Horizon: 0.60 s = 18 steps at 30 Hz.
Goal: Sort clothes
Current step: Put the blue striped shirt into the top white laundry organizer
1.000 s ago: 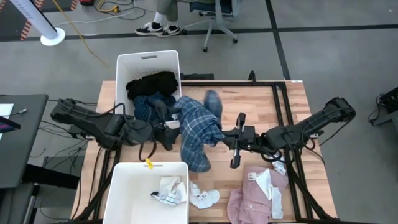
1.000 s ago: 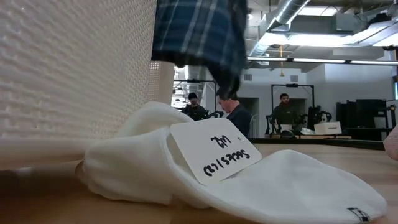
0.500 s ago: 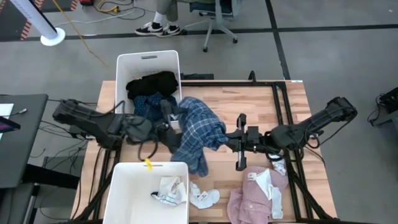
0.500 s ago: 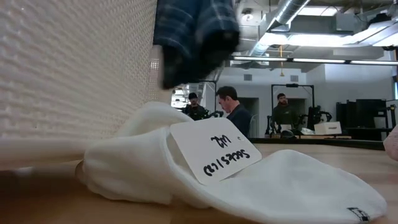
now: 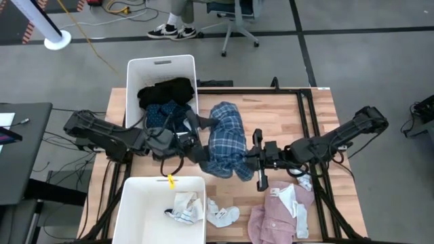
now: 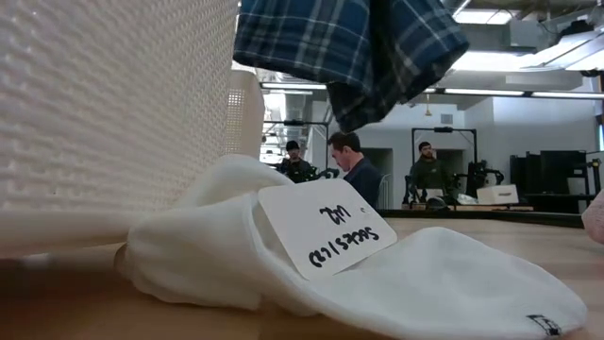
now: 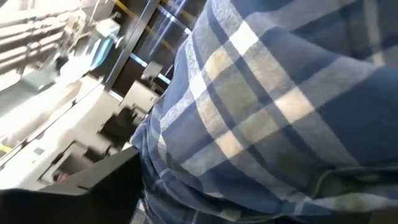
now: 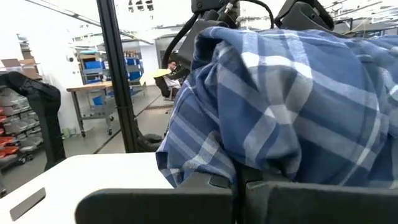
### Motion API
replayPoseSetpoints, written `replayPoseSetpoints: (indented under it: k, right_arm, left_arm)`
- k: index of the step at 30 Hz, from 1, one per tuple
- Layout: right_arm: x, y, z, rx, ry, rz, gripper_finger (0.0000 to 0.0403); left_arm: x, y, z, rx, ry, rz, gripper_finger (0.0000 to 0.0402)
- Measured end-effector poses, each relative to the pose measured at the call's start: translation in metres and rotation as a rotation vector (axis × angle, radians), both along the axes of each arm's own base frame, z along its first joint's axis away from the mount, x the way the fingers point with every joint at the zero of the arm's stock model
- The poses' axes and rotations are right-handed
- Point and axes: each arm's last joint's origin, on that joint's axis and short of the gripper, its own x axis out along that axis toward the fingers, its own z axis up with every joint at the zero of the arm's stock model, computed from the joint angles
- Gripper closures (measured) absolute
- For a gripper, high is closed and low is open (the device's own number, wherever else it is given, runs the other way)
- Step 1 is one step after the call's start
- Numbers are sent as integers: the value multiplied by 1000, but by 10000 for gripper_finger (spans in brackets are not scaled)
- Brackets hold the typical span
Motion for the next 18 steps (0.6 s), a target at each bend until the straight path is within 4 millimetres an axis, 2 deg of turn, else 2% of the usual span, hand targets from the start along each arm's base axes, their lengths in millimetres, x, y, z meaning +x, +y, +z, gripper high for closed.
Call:
replayPoseSetpoints:
  k: [2,5,12,18]
  right_arm:
    - [0,0,0,-3,5,4,403]
    - [0,1,-2,-9,23,4,403]
    - [1,1,-6,4,52,7,403]
    - [1,1,-7,-1,64,7,396]
  left_arm:
    - [0,-1,0,3,3,-36,75]
    - [0,-2,-1,15,10,-57,146]
    - [-1,-9,-3,92,56,-93,355]
    - [-3,-12,-5,115,83,-87,364]
